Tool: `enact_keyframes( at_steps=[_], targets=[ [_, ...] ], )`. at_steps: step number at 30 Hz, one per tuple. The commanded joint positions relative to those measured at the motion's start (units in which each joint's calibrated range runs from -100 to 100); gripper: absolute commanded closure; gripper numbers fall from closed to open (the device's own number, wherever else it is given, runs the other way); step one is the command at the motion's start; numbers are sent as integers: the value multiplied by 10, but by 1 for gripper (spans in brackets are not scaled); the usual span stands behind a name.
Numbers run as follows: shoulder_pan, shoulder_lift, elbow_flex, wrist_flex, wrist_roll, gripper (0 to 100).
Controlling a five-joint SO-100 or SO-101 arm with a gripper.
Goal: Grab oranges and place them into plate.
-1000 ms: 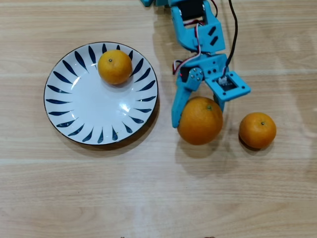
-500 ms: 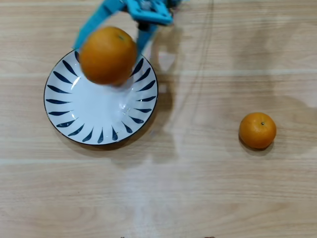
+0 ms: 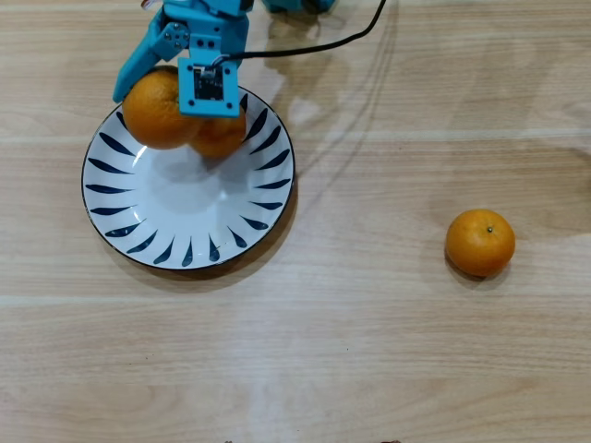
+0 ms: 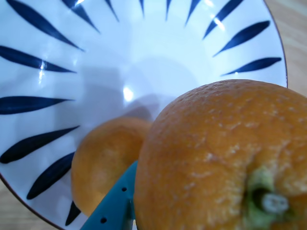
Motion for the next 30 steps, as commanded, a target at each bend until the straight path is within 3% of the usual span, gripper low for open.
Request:
enact_keyframes(
  at_steps=[1,7,14,16,21,26,28,30],
  targets=[
    [8,7,-12,-28,12,64],
    [9,7,-13,-29,25,47],
    [-36,5,-56,-23,-2,47],
    [-73,5,-85,-22,-12,48],
    [-238,15,-173,-29,-61,69],
    [-352,40,-199,-44,-97,72],
    [-390,69,-205,-98,-107,72],
    [-435,125,-201,-222,-118,72]
  ],
)
